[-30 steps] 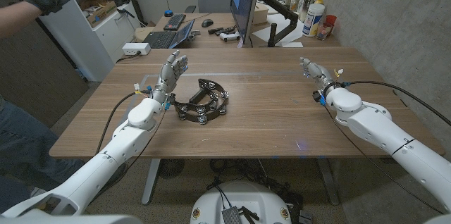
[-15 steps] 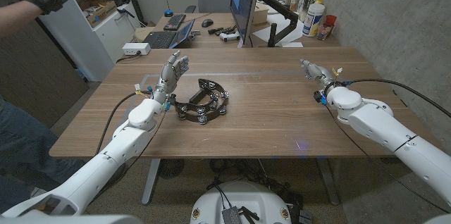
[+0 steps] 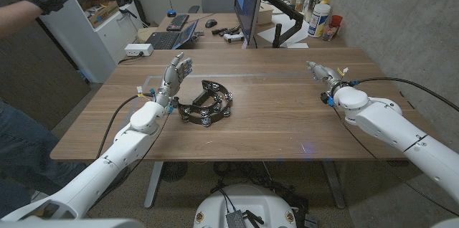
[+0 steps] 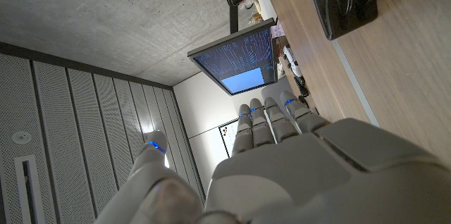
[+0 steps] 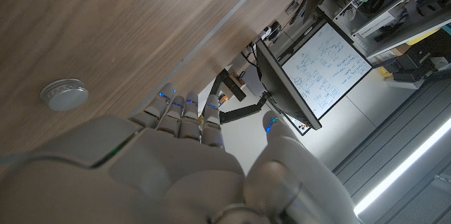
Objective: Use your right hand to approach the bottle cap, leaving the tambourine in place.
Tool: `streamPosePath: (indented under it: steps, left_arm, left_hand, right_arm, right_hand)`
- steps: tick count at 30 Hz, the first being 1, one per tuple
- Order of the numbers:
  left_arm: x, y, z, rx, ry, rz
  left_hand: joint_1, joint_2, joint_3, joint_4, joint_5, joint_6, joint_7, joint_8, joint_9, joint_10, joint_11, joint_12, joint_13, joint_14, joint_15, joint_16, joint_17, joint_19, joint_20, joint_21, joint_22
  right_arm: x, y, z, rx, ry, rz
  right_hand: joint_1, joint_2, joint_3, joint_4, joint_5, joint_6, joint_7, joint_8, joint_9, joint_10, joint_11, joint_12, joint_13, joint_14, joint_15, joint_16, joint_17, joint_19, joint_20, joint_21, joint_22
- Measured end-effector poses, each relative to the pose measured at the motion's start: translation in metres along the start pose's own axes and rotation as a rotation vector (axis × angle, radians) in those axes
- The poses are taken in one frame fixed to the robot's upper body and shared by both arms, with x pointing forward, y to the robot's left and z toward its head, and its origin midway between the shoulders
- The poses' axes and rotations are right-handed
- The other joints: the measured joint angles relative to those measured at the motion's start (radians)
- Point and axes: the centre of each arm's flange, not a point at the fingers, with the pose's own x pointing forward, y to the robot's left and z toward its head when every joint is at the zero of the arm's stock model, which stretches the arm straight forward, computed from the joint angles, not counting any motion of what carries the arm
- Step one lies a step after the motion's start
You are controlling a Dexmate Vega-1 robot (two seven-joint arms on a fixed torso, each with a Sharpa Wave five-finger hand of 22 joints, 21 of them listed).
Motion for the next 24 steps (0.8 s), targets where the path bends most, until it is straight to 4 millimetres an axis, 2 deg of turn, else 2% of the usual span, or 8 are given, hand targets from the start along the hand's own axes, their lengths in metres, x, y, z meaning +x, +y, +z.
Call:
streamPosePath:
  steps: [24]
  left_arm:
    - [-0.0039, -0.0032, -0.0002, 0.009, 0.002, -0.008]
  left_hand:
    - [0.000, 0.000, -0.012, -0.004, 0.007, 0.000, 0.000, 0.000, 0.000, 0.000, 0.000, 0.000, 0.000, 0.000, 0.000, 0.000, 0.000, 0.000, 0.000, -0.011, 0.000]
  right_arm:
    - [0.0005, -0.0016, 0.0060, -0.069, 0.042, -0.012]
  right_hand:
    - [0.004, 0.004, 0.000, -0.008, 0.007, 0.000, 0.000, 0.000, 0.000, 0.000, -0.007, -0.008, 0.000, 0.000, 0.000, 0.000, 0.000, 0.000, 0.000, -0.008, 0.000]
